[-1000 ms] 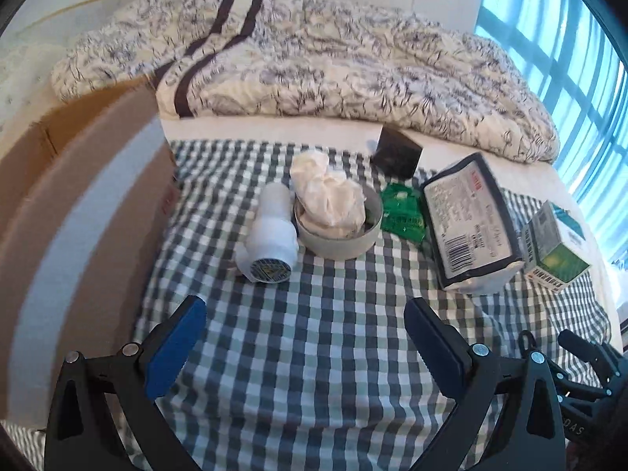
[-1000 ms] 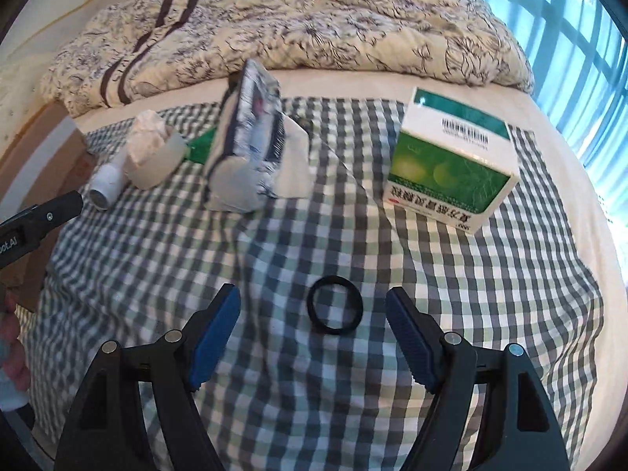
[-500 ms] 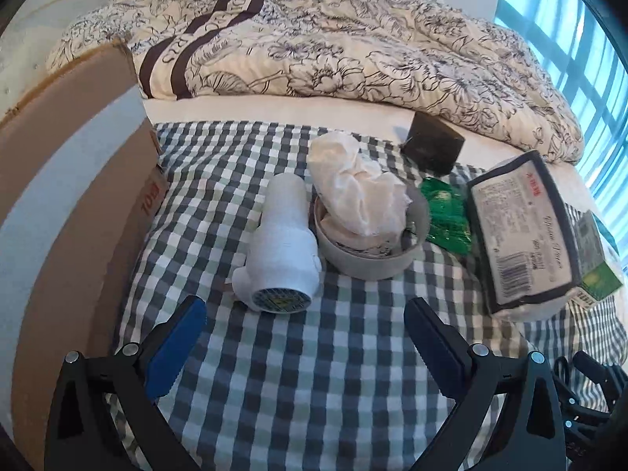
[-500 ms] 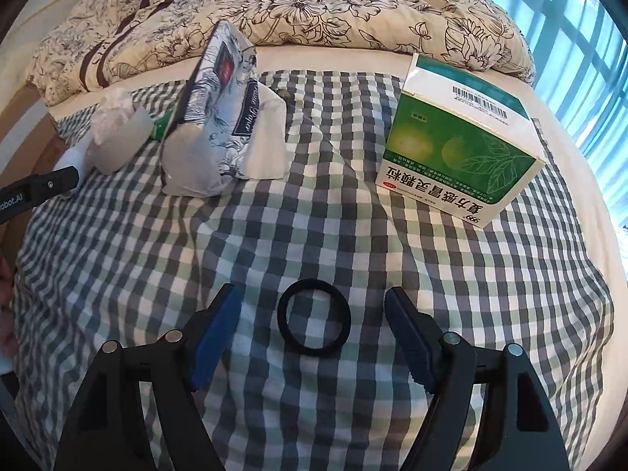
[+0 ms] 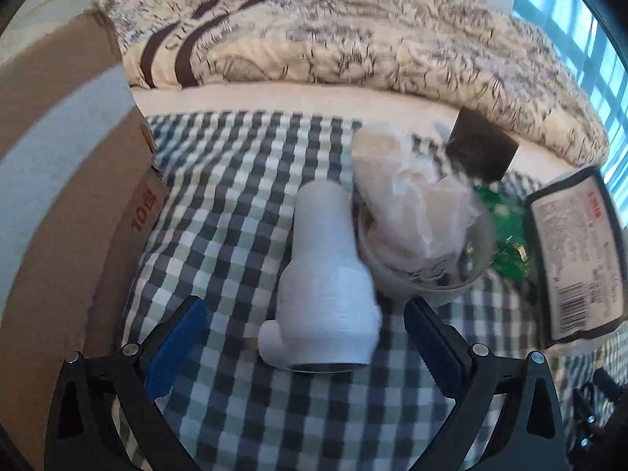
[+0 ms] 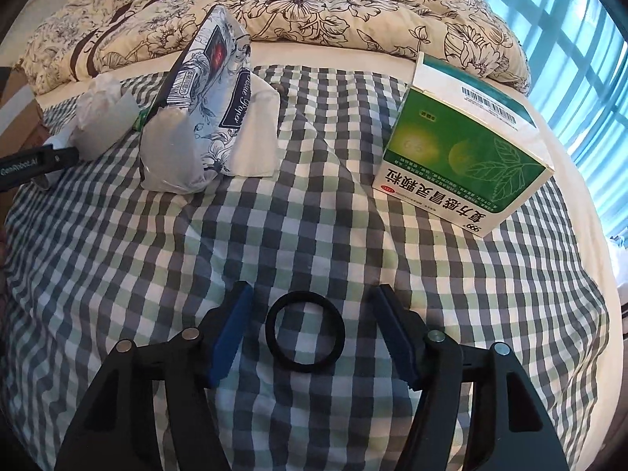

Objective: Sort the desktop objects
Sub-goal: 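Grasp the white plug adapter with the left tool while the right tool grasps the black ring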

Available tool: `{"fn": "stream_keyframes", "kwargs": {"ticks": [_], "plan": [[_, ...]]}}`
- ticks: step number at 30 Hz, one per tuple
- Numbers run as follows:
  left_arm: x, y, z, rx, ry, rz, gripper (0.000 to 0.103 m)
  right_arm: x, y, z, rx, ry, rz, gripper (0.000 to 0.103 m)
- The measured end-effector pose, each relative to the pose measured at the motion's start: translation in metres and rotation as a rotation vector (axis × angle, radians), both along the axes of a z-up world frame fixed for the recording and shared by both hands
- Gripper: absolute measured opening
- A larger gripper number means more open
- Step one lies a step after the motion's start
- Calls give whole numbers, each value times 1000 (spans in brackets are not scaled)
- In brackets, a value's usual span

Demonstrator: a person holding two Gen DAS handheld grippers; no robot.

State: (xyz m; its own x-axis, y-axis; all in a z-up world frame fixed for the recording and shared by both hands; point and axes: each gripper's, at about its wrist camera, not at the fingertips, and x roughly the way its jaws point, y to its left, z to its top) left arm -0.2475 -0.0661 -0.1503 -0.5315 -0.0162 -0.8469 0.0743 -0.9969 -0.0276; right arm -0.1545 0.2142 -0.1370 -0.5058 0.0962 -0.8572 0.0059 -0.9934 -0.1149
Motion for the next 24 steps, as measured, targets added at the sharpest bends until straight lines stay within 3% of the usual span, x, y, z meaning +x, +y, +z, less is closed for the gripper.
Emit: {"fn": "stream_keyframes", "kwargs": {"ticks": [7,10,12,13,18,24], "plan": [[-4,-3,-5,-38,14,-30,100,2,-2,1,10,3,9,59],[-3,2,-4,-38,37,-70,75,3,-7,3,23,0,31,44],[0,6,-3,-48,50,-85,52,4,-11,3,33,-2,48,22],[1,8,-3,-51,50,-92,50,5,-13,4,44,-2,54,18],[6,10,2,-61,56,-89,50,10,-14,10,42,-5,54,6],[26,12,21,-51,89,-95,50,18,-16,21,36,3,55,5]]}}
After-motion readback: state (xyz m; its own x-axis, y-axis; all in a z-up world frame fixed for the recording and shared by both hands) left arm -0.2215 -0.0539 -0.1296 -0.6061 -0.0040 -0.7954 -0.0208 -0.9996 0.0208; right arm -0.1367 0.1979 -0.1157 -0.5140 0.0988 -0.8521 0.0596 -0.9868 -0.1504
